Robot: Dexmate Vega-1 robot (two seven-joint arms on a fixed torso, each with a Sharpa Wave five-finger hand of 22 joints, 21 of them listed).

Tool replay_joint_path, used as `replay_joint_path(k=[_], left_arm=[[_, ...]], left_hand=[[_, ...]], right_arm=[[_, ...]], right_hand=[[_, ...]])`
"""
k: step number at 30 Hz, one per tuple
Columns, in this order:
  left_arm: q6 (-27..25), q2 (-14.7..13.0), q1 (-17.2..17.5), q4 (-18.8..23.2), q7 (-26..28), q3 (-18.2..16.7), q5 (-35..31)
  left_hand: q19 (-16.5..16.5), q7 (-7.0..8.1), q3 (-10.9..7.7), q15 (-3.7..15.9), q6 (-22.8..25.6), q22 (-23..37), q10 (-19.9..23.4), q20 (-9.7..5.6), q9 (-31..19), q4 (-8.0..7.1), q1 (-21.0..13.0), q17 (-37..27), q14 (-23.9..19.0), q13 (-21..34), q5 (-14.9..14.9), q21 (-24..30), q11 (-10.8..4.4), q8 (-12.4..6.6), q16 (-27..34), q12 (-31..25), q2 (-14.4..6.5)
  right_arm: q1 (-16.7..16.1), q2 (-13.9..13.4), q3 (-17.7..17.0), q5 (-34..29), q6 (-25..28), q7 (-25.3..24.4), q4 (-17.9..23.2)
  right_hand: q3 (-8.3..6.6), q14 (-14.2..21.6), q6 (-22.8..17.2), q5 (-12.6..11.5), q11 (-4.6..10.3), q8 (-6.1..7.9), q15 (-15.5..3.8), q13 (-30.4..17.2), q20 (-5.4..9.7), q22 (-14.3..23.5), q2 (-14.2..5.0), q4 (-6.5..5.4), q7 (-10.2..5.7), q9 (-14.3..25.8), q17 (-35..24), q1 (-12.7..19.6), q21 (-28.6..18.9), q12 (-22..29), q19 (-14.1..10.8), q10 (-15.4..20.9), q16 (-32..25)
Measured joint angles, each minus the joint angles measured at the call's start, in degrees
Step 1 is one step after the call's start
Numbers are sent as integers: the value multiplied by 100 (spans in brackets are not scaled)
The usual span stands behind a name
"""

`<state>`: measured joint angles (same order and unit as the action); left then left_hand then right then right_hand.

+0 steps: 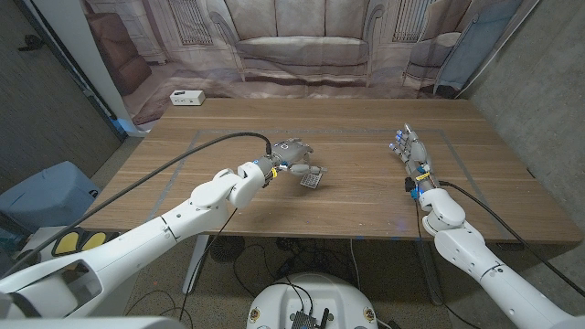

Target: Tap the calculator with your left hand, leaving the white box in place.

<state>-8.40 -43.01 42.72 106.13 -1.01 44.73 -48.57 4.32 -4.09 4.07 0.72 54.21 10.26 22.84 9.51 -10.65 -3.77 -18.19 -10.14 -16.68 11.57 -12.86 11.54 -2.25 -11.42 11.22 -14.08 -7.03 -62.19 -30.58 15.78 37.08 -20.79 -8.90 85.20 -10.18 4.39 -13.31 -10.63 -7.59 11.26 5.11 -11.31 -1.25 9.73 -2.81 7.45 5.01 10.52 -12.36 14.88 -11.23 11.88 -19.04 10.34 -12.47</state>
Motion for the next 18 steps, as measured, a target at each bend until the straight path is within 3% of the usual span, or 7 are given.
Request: replay_joint_path(k=[9, 18], left_arm=[[-59, -49, 66, 159, 20, -80, -83], [-115, -75, 141, 285, 25, -156, -148]], left_hand=[[0, -14, -22, 3, -20, 0, 0, 0, 0, 22, -2, 0, -45, 0, 0, 0, 0, 20, 0, 0, -2], [3, 68, -40, -18, -306, 0, 52, 3, -1, 40, -32, 0, -66, 0, 0, 0, 9, 91, 1, 40, -32]], right_arm=[[-24, -16, -12, 0, -5, 6, 29], [-48, -38, -26, 16, -5, 22, 56]], right_hand=[[0, 0, 0, 0, 0, 0, 0, 0, 0, 0, 0, 0, 0, 0, 0, 0, 0, 0, 0, 0, 0], [0, 0, 0, 0, 0, 0, 0, 0, 0, 0, 0, 0, 0, 0, 0, 0, 0, 0, 0, 0, 0]])
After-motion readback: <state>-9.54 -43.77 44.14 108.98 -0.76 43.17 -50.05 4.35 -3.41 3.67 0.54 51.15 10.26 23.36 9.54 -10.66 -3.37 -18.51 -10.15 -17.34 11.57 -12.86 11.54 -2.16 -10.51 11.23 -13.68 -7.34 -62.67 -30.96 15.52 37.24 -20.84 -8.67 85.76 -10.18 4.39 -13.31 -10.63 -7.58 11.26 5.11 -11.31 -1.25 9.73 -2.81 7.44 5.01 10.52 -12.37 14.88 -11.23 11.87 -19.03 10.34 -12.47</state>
